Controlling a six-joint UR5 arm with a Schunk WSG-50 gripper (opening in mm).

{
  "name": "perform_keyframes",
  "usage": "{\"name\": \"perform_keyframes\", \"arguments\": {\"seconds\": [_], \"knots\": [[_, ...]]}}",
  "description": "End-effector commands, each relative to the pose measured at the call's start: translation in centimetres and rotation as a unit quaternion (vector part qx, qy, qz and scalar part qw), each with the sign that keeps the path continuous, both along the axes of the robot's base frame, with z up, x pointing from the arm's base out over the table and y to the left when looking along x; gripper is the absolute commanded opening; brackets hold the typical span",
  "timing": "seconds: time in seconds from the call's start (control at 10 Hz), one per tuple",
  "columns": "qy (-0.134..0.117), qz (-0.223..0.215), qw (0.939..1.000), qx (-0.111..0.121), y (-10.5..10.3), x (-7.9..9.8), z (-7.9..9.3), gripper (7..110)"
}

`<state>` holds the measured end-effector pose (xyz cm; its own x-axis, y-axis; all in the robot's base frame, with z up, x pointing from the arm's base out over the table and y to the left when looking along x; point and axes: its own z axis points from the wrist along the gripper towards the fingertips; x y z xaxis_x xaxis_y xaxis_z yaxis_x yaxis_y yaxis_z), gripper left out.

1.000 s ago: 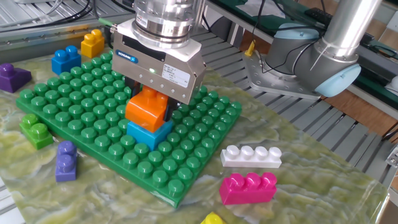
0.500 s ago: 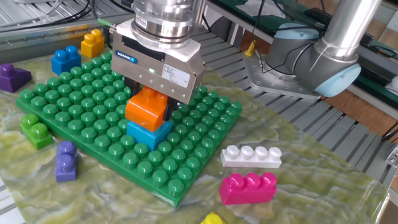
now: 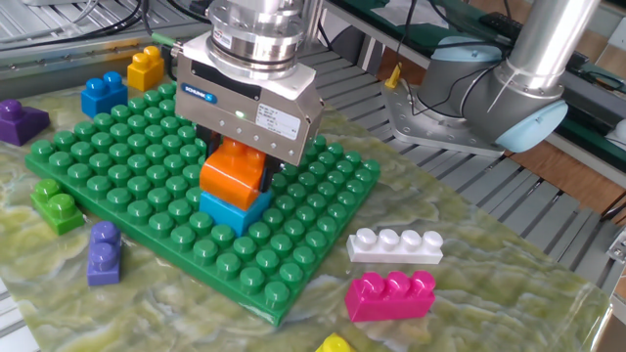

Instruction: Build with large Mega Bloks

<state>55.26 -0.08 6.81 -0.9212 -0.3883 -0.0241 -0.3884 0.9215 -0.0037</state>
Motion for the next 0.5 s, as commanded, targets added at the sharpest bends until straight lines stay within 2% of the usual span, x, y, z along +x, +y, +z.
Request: {"name": "perform_keyframes", "arguments": {"seconds": [0.0,0.4], "knots": [[0.000,-0.001,1.0000,0.006,0.3,0.0,-0.1,7],[0.008,0.010,0.9999,0.010,-0.4,-1.0,0.0,7]]}}
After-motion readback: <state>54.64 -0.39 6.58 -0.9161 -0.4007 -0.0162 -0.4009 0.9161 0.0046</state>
